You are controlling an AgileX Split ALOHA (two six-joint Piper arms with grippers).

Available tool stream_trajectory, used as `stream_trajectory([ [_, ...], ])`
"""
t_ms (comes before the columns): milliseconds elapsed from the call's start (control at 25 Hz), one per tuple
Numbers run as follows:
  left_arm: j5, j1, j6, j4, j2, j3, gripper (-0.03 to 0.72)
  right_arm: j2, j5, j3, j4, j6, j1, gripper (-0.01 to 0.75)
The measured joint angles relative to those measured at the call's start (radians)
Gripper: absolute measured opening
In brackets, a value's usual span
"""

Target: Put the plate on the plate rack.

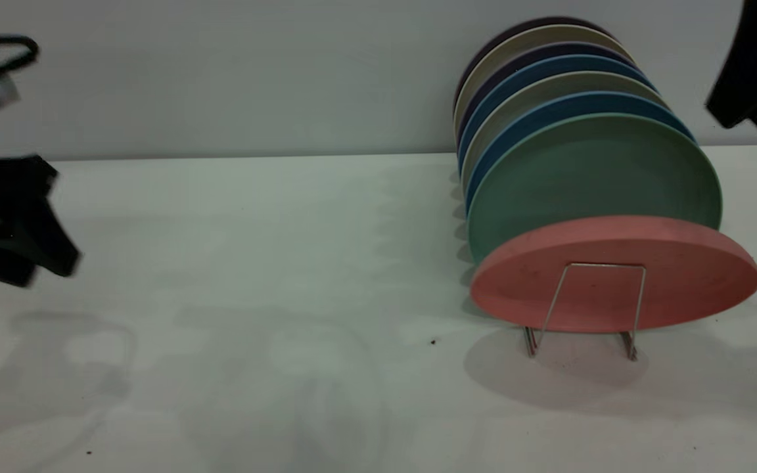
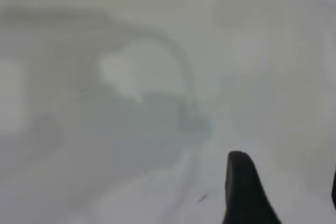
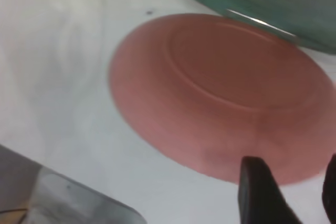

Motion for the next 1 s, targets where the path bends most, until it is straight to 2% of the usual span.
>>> stream_trajectory([
  [160, 0.123, 0.000, -0.267, 0.297, -0.078, -0.055, 0.417, -0.014, 0.053, -0.002, -0.115, 0.080, 0.000, 0.313],
  [280, 0.221, 0.000, -0.349, 0.403, -0.142, -0.098, 0.417, -0.064, 0.088, -0.002, -0.149, 0.093, 0.000, 0.313],
  [640, 0.361, 0.000, -0.363, 0.430, -0.442, -0.123, 0.417, -0.316, 0.201, 0.003, -0.157, 0.109, 0.000, 0.313],
  [1000, 0.439, 0.000, -0.360, 0.428, -0.710, -0.116, 0.417, -0.652, 0.233, 0.150, -0.141, 0.111, 0.000, 0.313],
])
